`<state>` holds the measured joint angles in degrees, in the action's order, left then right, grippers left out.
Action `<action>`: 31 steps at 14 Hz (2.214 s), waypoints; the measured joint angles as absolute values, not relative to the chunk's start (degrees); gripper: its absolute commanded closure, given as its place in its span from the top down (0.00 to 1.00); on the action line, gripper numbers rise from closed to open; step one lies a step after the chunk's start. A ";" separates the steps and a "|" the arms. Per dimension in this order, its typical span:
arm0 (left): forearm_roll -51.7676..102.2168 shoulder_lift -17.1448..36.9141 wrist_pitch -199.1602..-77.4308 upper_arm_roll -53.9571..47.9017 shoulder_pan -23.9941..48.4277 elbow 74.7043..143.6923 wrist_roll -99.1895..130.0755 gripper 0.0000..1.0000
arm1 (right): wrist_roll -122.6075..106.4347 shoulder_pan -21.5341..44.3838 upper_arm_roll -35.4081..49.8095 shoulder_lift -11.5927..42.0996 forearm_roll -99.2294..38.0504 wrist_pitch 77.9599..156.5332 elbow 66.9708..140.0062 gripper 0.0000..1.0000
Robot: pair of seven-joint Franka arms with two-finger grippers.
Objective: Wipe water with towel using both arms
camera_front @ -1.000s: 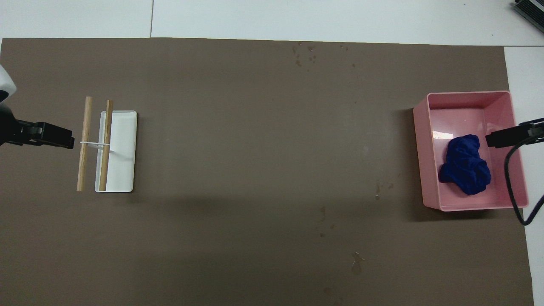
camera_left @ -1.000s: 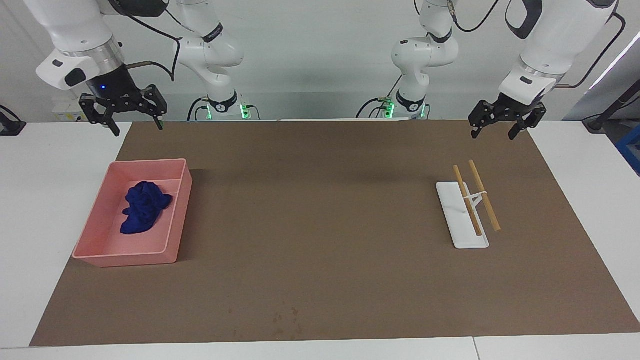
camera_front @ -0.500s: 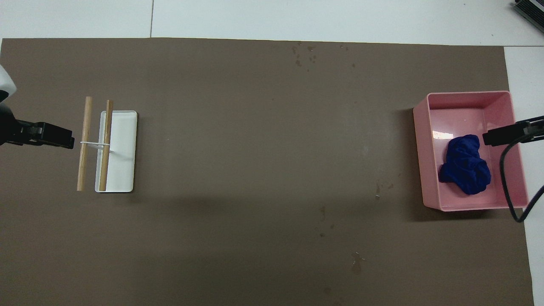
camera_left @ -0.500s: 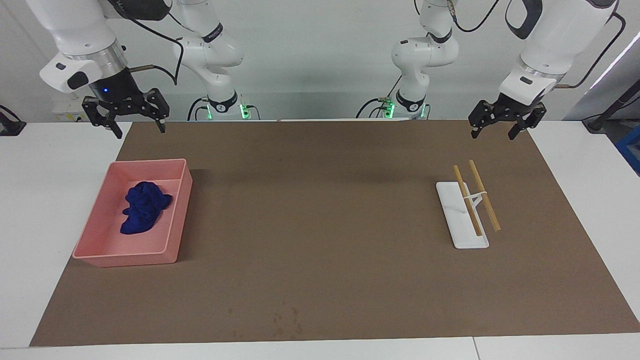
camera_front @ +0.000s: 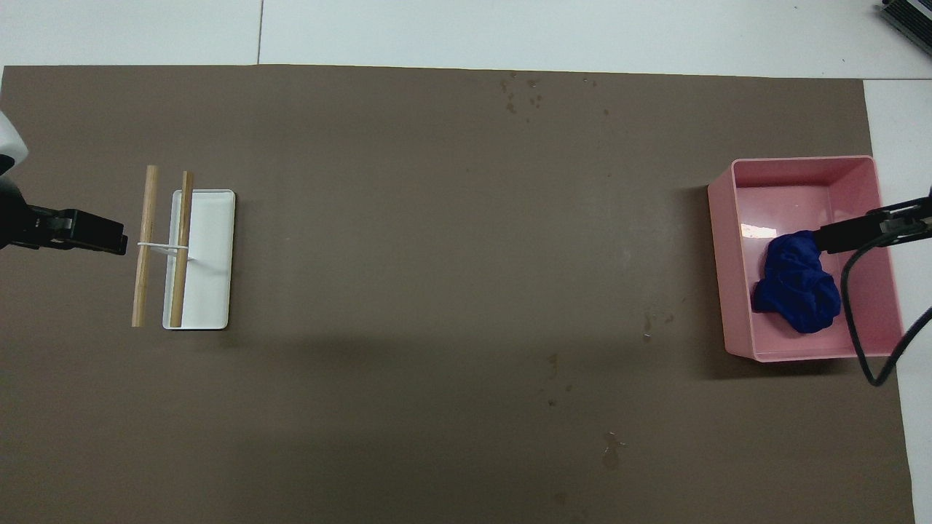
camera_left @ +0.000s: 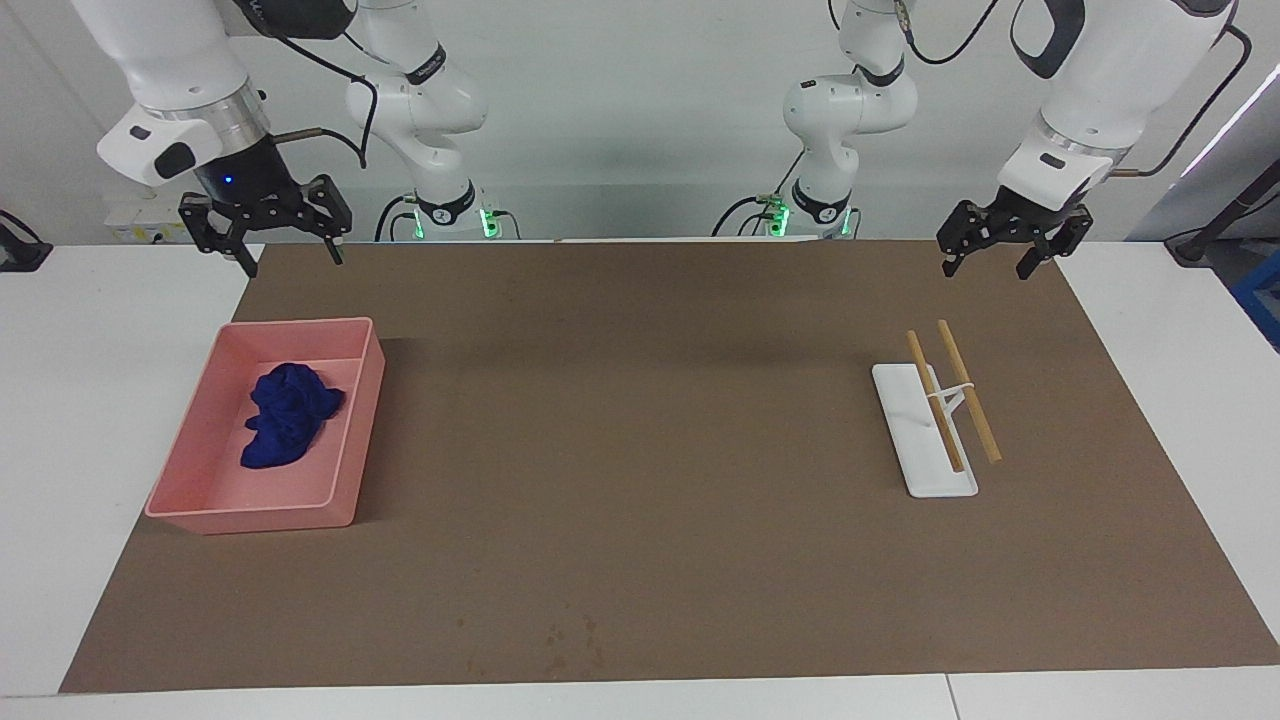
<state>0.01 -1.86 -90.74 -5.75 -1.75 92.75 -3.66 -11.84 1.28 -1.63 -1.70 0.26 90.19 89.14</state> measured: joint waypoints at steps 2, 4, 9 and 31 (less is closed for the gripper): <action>0.01 -1.86 -90.74 -5.75 -1.75 92.75 -3.67 1.00 | -11.84 1.73 -2.27 -1.76 0.26 90.12 89.14 1.00; 0.01 -1.86 -90.74 -5.75 -1.75 92.75 -3.66 1.00 | -11.84 3.55 -4.08 -1.80 0.26 90.10 89.14 1.00; 0.01 -1.86 -90.74 -5.75 -1.75 92.75 -3.67 1.00 | -11.84 6.66 -7.65 -1.81 0.26 90.09 89.29 1.00; 0.01 -1.86 -90.74 -5.75 -1.75 92.75 -3.67 1.00 | -11.84 0.32 -2.07 -1.81 0.27 90.09 89.47 1.00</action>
<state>0.01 -1.86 -90.74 -5.75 -1.75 92.75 -3.67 -11.84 0.32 -2.07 -1.81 0.27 90.09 89.47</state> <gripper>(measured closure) 0.000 0.000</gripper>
